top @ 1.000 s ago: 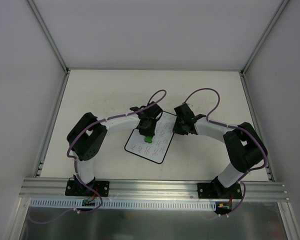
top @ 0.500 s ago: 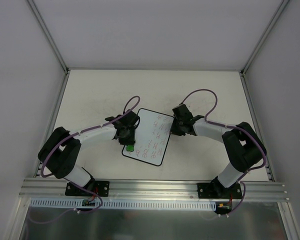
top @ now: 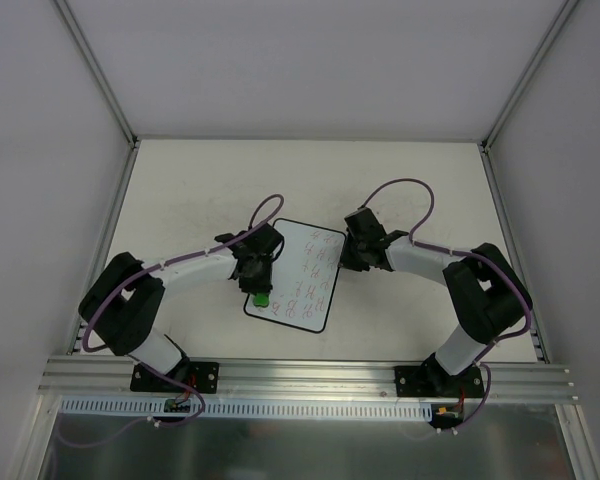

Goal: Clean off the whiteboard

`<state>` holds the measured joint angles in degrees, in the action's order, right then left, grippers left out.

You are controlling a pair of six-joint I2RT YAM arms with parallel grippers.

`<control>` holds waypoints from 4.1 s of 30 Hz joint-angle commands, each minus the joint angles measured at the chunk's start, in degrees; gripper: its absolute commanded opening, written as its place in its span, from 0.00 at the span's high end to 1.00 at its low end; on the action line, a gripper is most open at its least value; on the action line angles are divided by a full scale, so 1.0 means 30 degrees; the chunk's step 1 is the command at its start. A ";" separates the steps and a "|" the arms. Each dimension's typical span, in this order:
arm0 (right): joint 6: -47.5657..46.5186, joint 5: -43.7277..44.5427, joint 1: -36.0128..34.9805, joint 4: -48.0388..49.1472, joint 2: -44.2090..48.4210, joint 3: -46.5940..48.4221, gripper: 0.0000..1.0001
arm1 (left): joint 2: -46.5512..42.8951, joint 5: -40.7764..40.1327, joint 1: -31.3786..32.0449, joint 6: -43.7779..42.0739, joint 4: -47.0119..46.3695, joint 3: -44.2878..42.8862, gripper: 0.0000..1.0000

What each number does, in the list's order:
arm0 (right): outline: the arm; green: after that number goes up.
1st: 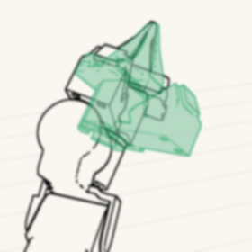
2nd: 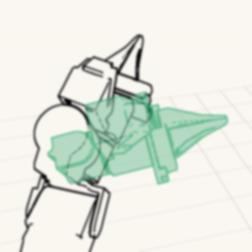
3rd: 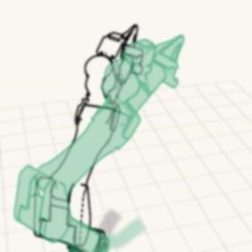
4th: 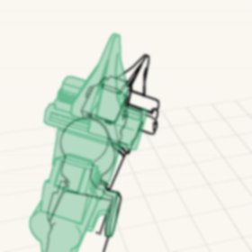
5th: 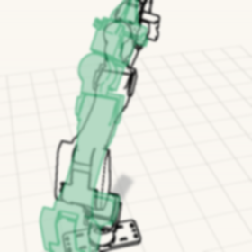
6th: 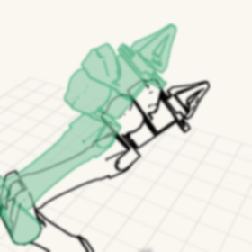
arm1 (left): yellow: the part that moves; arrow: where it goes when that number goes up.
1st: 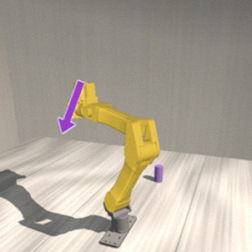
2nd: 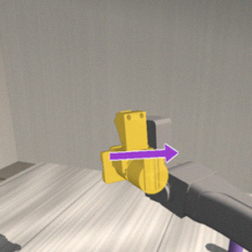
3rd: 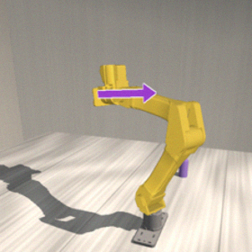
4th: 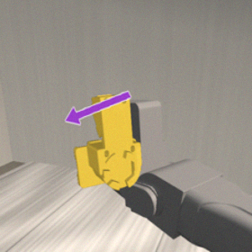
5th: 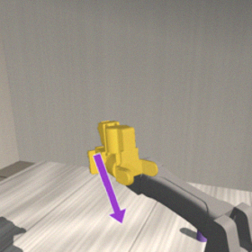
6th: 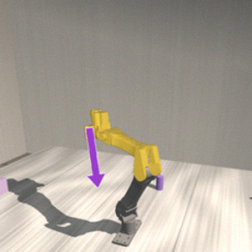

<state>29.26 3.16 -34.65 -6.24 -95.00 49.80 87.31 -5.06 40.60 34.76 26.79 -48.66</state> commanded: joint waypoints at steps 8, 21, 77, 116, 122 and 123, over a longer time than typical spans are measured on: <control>0.0004 0.0763 -0.0050 -0.1494 -0.0560 -0.0956 1.00 | 0.6105 0.2242 0.1758 0.0950 0.0476 -0.5366 1.00; -0.0113 0.0881 0.0038 -0.1494 -0.0589 -0.1014 1.00 | 0.2339 0.0809 0.1321 0.1508 0.0651 -0.3559 1.00; -0.0493 0.0177 0.0331 -0.0938 -0.0883 -0.1014 0.88 | 0.1368 -0.0686 0.5041 -0.2476 -0.1516 -0.1297 0.98; 0.5481 0.5159 -0.9688 -0.8789 -0.2286 0.7099 0.30 | -0.8272 -0.1945 -0.2254 0.0601 -0.1458 0.4590 0.01; 0.6097 0.4749 -0.9835 -0.8789 -0.3166 0.7423 0.45 | -0.8155 -0.2297 -0.2283 0.0541 -0.1516 0.4649 0.01; 0.6156 0.4661 -0.9835 -0.8789 -0.3225 0.7423 0.46 | -0.8068 -0.2327 -0.2283 0.0512 -0.1545 0.4620 0.01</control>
<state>44.42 16.82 -64.01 -30.87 -104.01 69.93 63.68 -9.93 34.39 36.69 22.96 -35.07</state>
